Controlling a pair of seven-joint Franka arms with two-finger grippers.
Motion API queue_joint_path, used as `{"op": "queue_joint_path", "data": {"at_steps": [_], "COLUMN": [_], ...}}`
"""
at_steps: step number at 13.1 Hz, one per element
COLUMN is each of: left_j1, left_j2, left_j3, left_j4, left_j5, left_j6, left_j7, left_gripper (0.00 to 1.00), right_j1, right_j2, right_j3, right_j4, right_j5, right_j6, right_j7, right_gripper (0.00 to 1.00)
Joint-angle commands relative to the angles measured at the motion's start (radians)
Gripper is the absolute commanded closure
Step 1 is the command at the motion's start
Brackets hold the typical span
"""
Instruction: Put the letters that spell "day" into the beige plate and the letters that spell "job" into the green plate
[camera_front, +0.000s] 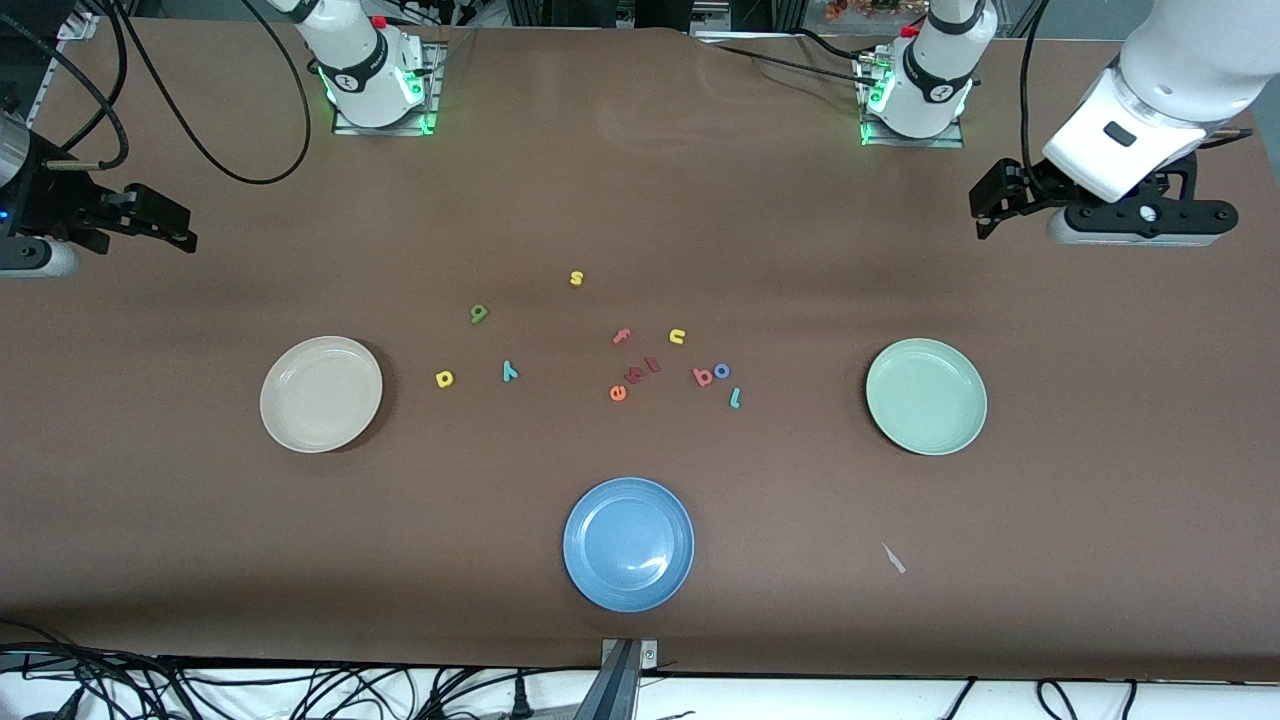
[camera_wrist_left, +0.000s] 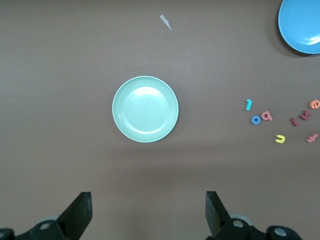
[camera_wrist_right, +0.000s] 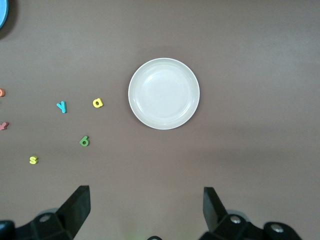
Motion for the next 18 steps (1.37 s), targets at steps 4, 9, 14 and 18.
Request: {"op": "queue_joint_path", "data": {"at_steps": [4,9,14,18], "left_j1": [0.029,0.060,0.069,0.071], "left_j2": [-0.006,-0.004,-0.007,-0.004], "left_j3": [-0.003,-0.003,-0.009,-0.004], "left_j4": [0.009,0.009,0.005,0.006], "left_j5": [-0.032,-0.064,-0.064,-0.069], "left_j6": [-0.031,-0.027,-0.036,-0.037], "left_j7": [0.018,0.019,0.025,0.073], "left_gripper": [0.00,0.00,0.00,0.00], "right_j1": [0.002,0.002,0.002,0.002], "right_j2": [0.009,0.009,0.009,0.009], "right_j3": [-0.001,-0.001,-0.001,-0.001], "right_j4": [0.026,0.026,0.026,0.025], "right_j5": [-0.008,-0.008,-0.008,-0.008], "right_j6": [-0.022,-0.022,-0.022,-0.024], "right_j7": [0.013,0.013,0.013,0.013], "right_gripper": [0.00,0.00,0.00,0.00]}}
